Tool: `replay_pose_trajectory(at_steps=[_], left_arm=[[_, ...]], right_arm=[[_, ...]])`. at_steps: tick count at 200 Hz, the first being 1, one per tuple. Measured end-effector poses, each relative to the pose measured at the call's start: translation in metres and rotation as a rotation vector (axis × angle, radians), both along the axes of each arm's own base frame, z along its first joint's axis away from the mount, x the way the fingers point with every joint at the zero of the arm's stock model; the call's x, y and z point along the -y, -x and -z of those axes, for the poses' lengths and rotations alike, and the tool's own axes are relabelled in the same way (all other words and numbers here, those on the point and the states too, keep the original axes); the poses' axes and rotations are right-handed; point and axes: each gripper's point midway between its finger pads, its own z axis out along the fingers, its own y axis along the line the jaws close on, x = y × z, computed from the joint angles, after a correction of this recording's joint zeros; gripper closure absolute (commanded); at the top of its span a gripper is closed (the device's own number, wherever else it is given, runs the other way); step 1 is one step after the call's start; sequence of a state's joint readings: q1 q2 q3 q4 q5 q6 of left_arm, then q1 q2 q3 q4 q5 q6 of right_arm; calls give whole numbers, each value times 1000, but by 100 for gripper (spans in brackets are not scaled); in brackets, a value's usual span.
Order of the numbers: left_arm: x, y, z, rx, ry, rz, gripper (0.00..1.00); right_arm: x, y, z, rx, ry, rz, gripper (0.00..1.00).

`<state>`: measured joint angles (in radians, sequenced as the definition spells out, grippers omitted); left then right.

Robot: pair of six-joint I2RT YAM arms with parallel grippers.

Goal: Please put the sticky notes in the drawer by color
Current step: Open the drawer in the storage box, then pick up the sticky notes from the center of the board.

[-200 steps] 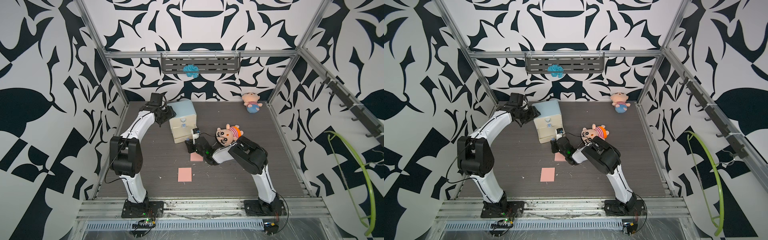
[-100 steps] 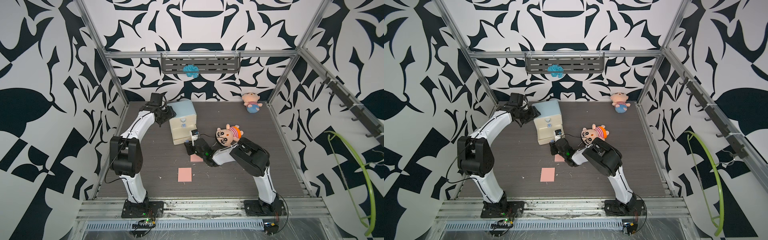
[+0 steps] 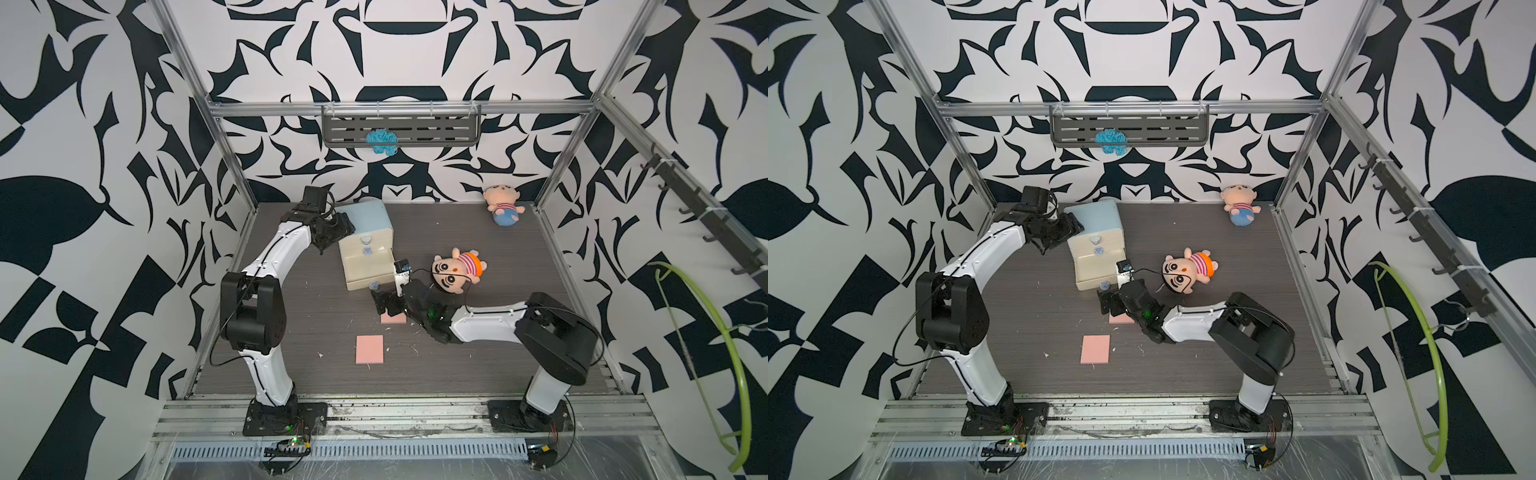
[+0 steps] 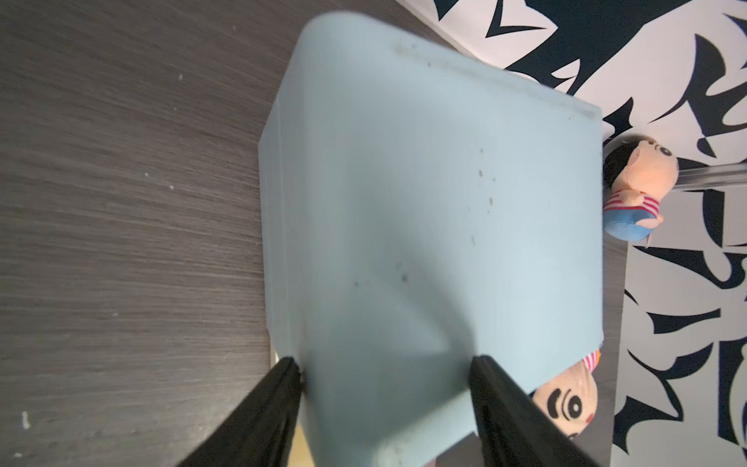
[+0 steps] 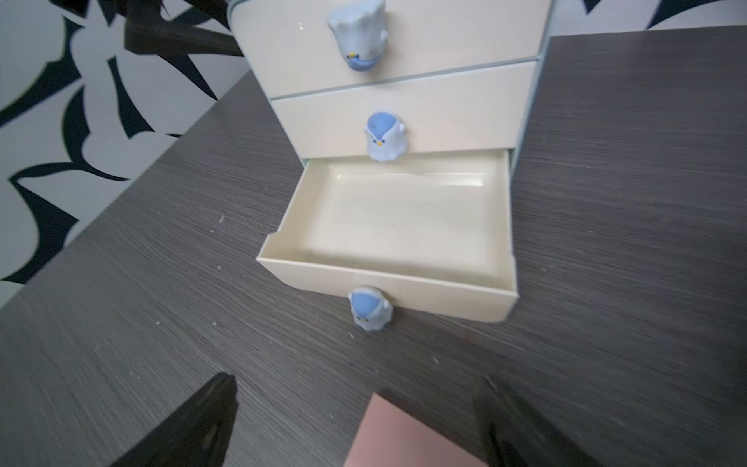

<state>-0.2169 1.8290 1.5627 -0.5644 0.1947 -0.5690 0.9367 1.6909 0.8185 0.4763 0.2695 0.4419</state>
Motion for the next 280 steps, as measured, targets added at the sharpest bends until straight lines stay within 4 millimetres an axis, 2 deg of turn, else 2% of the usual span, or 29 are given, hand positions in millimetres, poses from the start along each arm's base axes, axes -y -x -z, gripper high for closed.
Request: replay_pose_trajectory(at_steps=[9,29,51,80,96,112,144,197,254,280], left_arm=[[1,4,0,-2,-10,6,16],[2,16,-3,-4,-28,12,0],[-2,33,-20,35,-37,6,1],[-16,67,-49,155,-39,-15,1],[-26,92,-58,232,-43,-22,1],[-35,116,-59,289,-60,-22,1],[-49,149,-56,366,-123,12,1],[-42,180,-48,429,-190,210,0],[-35,200,-56,526,-254,380,0],[-34,207,-58,571,-295,444,1]], right_arm=[[10,5,-1,-21,40,28,1],[29,13,-3,-81,119,88,1],[45,23,-1,-163,202,134,1],[53,31,-1,-253,297,153,2],[49,33,0,-296,333,150,2],[42,34,7,-337,358,142,3],[28,36,33,-419,412,118,3],[11,38,65,-500,455,92,3],[2,38,84,-543,462,91,3],[2,36,83,-548,450,109,6]])
